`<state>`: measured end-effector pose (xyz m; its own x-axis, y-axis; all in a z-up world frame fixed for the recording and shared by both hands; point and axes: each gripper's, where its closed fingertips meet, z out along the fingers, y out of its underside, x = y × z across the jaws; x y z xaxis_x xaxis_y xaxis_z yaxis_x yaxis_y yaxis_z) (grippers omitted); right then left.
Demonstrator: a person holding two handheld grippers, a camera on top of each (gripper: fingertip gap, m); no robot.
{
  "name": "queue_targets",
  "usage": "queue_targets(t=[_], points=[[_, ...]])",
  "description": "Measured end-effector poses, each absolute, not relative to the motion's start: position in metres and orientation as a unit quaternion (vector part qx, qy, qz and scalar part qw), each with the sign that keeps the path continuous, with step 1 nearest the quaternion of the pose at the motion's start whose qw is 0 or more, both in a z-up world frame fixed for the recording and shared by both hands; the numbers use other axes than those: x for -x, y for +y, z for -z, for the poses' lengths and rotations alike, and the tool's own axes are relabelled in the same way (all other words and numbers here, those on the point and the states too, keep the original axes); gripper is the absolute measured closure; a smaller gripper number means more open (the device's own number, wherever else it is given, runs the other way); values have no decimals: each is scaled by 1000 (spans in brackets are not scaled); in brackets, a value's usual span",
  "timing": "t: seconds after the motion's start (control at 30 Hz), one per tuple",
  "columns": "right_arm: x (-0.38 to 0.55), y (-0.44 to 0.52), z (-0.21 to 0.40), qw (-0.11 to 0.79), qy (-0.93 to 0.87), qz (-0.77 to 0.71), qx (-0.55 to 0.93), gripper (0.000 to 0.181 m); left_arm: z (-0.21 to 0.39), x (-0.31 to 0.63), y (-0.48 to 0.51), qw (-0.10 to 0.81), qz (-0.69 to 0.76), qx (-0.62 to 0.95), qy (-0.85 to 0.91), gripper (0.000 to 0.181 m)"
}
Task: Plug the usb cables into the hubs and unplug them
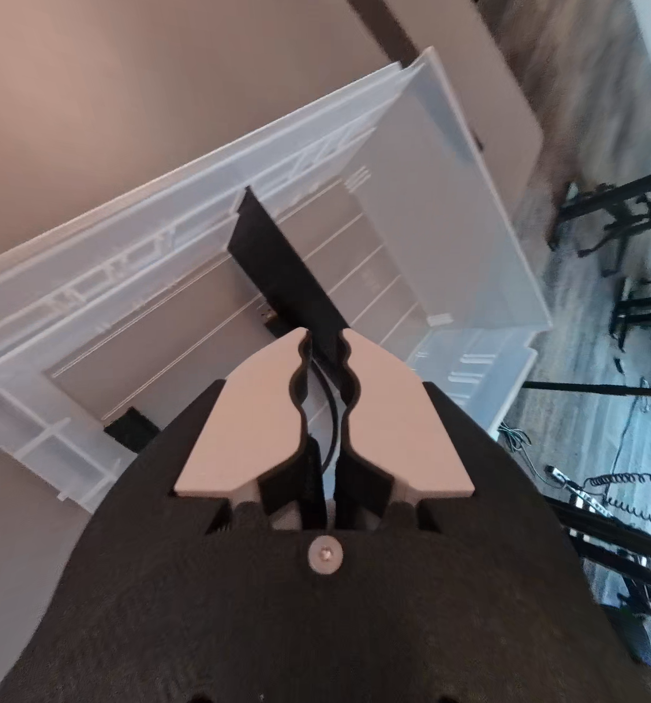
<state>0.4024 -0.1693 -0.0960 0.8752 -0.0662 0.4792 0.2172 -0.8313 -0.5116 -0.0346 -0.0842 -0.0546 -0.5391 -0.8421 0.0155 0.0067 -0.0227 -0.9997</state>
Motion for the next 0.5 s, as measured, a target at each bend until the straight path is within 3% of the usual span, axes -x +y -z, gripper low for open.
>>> queue_targets(t=[0.1, 0.3, 0.37, 0.5], points=[[-387, -165, 77, 340, -33, 247, 907, 168, 55, 35, -84, 338, 629, 341, 611, 124], [-199, -123, -25, 667, -170, -9, 725, 162, 54, 35, -84, 340, 628, 341, 611, 124], [-126, -123, -28, 666, -248, -113, 695, 160, 54, 35, -85, 343, 627, 338, 612, 124], [-11, -121, 17, 566, -386, -190, 703, 159, 54, 36, -86, 348, 624, 334, 615, 124]])
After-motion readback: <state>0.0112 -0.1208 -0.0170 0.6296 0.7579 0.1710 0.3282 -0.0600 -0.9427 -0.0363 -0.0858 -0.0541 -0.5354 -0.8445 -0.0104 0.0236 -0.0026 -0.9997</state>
